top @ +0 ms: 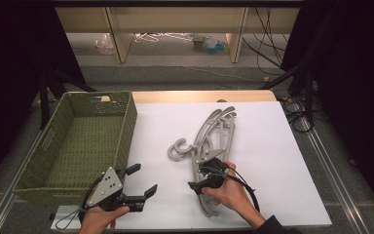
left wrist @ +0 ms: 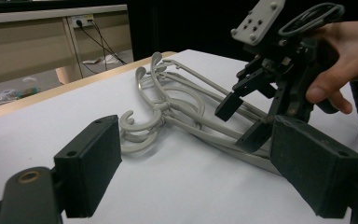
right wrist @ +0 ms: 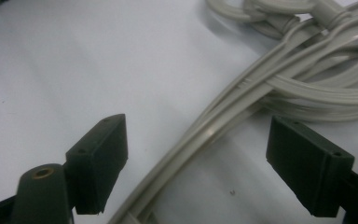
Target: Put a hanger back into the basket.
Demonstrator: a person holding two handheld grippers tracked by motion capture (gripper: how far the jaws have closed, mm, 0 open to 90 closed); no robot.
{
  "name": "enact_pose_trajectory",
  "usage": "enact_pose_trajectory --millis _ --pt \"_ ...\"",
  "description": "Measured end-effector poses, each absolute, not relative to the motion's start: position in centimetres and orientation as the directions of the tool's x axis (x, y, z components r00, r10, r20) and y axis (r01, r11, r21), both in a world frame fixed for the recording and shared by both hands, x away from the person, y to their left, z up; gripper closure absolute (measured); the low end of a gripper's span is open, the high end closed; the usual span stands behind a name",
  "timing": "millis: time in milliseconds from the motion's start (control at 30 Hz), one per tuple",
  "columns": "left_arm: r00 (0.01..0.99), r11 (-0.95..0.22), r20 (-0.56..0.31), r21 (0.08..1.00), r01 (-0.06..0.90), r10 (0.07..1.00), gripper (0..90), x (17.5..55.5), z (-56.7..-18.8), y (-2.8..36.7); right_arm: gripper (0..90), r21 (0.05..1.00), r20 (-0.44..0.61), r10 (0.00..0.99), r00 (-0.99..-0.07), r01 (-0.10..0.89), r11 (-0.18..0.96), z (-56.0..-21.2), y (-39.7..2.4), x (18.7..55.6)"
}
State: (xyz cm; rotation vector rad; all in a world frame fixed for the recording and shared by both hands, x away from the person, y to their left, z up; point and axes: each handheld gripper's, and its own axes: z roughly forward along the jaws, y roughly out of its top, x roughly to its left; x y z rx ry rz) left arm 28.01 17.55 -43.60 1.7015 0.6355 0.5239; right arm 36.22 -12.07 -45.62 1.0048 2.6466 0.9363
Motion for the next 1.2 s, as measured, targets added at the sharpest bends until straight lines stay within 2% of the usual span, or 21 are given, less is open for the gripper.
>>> enact_pose_trajectory --millis 300,633,1200 --pt "0.754 -0.166 0.003 0.976 0.140 0.657 16.5 28.0 -43.6 17.5 35.1 0.515 0.103 0.644 -0.758 0.594 0.618 -46.2 -10.9 37.5" --pt "0.762 -0.165 0.001 0.976 0.139 0.647 16.7 28.0 -43.7 17.4 52.6 0.494 0.156 0.639 -0.753 0.620 0.610 -46.2 -10.9 38.0" --pt "0.761 -0.172 0.004 0.975 0.142 0.649 17.0 27.9 -43.6 17.5 56.4 0.473 0.157 0.647 -0.747 0.632 0.614 -45.8 -11.2 37.7"
